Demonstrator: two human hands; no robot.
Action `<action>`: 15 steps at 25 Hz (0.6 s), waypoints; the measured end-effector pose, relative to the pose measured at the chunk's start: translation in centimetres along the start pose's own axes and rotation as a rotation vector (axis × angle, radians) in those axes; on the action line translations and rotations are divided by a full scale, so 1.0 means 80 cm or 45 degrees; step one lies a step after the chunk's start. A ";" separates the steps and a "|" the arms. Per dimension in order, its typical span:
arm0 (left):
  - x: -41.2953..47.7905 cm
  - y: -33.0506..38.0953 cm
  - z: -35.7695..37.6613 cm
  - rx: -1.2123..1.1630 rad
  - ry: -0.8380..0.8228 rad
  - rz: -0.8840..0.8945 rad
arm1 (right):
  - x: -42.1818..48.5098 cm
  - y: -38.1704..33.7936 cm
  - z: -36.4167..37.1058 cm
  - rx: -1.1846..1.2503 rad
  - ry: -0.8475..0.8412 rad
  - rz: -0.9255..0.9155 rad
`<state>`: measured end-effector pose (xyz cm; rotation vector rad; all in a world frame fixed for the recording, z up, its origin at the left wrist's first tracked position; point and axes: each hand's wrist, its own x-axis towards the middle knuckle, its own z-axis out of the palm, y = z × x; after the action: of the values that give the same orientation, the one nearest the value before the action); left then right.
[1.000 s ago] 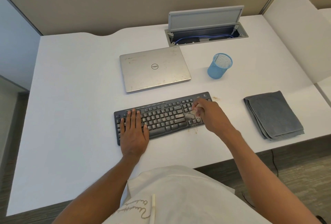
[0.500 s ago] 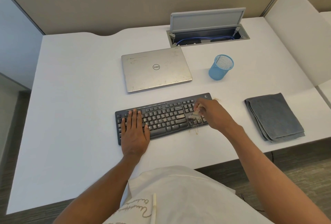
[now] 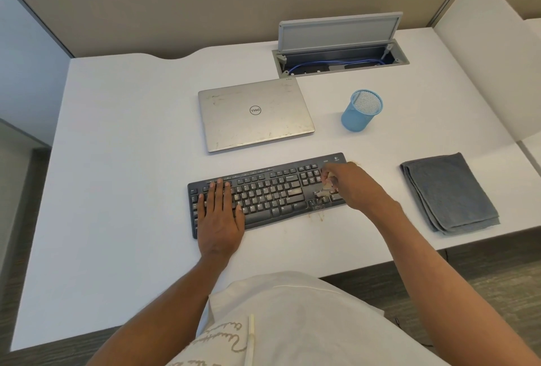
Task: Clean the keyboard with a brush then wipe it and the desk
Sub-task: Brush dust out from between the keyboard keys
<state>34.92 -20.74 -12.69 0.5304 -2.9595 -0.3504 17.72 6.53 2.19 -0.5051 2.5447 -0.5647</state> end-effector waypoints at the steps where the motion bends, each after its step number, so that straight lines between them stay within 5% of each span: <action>1: -0.001 0.000 0.000 0.007 -0.001 0.002 | 0.001 -0.003 -0.001 0.050 0.003 -0.015; 8: -0.001 -0.001 0.001 0.037 -0.013 0.004 | 0.000 -0.008 0.002 0.141 -0.054 -0.100; 15: -0.001 -0.001 0.001 0.038 -0.009 -0.001 | 0.002 0.015 -0.010 -0.132 -0.009 -0.044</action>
<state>34.99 -20.79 -12.80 0.5348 -2.9760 -0.3088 16.91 7.70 2.22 -0.5874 2.5725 -0.4438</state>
